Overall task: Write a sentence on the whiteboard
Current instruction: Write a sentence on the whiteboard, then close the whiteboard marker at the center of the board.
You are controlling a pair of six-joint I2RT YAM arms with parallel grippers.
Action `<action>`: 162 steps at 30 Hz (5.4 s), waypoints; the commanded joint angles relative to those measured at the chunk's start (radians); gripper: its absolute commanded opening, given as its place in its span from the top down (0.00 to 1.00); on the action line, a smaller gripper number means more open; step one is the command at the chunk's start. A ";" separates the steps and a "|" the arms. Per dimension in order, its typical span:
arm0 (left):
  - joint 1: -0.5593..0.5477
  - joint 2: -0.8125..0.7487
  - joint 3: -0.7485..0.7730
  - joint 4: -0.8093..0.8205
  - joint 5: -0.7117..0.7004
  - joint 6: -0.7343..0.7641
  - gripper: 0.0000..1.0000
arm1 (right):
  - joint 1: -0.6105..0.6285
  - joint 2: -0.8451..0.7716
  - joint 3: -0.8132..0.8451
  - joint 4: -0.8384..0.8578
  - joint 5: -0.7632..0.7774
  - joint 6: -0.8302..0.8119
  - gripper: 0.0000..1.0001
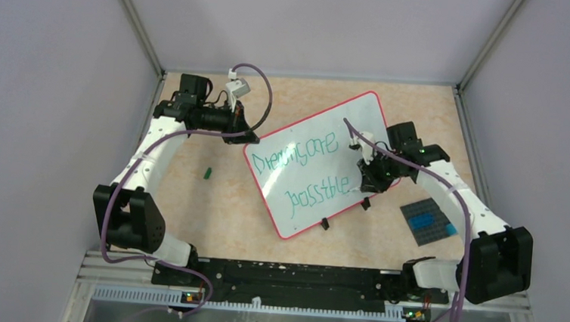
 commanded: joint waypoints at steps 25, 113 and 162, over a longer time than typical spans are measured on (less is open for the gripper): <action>-0.029 -0.002 -0.048 -0.062 -0.053 0.025 1.00 | -0.016 -0.026 0.024 0.027 0.066 -0.065 1.00; 0.230 0.239 -0.400 0.258 -0.803 0.086 0.67 | -0.033 -0.097 0.303 0.063 -0.297 0.280 1.00; -0.547 0.045 0.531 -0.585 -0.514 0.303 1.00 | -0.064 -0.163 0.063 0.311 -0.727 0.619 1.00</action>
